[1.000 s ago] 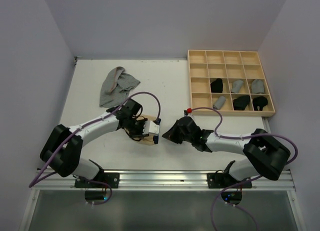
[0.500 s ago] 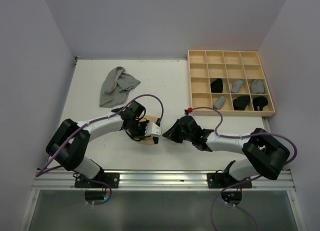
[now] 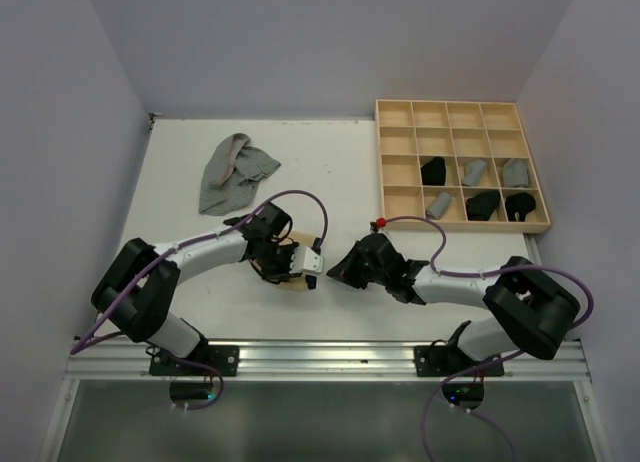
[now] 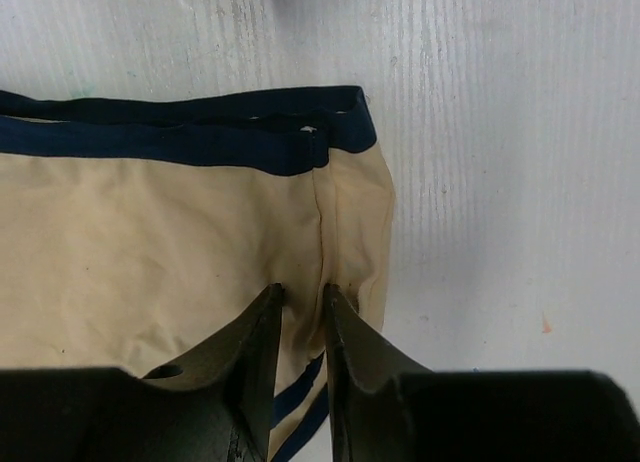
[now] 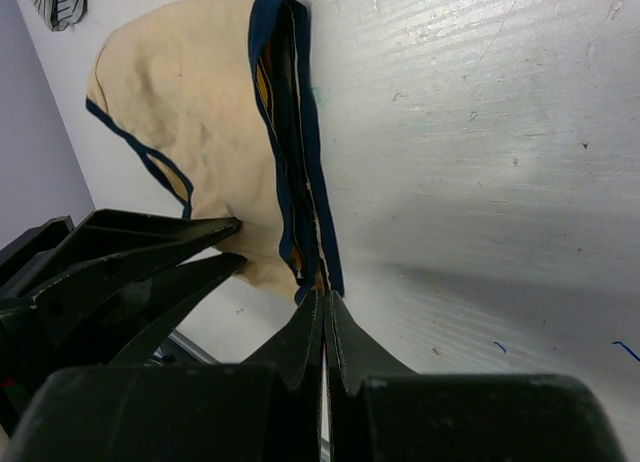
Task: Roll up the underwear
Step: Fold the underwear
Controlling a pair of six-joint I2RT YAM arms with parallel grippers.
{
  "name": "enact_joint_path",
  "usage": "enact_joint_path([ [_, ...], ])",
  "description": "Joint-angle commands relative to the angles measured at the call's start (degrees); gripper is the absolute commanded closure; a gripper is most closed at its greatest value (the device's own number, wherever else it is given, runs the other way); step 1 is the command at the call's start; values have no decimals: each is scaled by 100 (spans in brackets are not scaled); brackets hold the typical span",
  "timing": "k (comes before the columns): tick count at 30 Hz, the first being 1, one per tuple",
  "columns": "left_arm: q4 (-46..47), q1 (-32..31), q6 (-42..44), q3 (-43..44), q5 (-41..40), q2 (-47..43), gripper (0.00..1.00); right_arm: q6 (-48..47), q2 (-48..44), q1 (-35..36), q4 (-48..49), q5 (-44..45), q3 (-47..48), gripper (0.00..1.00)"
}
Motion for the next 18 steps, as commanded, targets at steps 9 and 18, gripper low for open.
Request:
enact_joint_path([
  [9,-112,-53,-61,172,-95,-93,100,-31,-123,-35,145,-18,18,100],
  [18,-525,-53,-184,709,-69,-594,100,154,-53,-26,321,-19,-43,100],
])
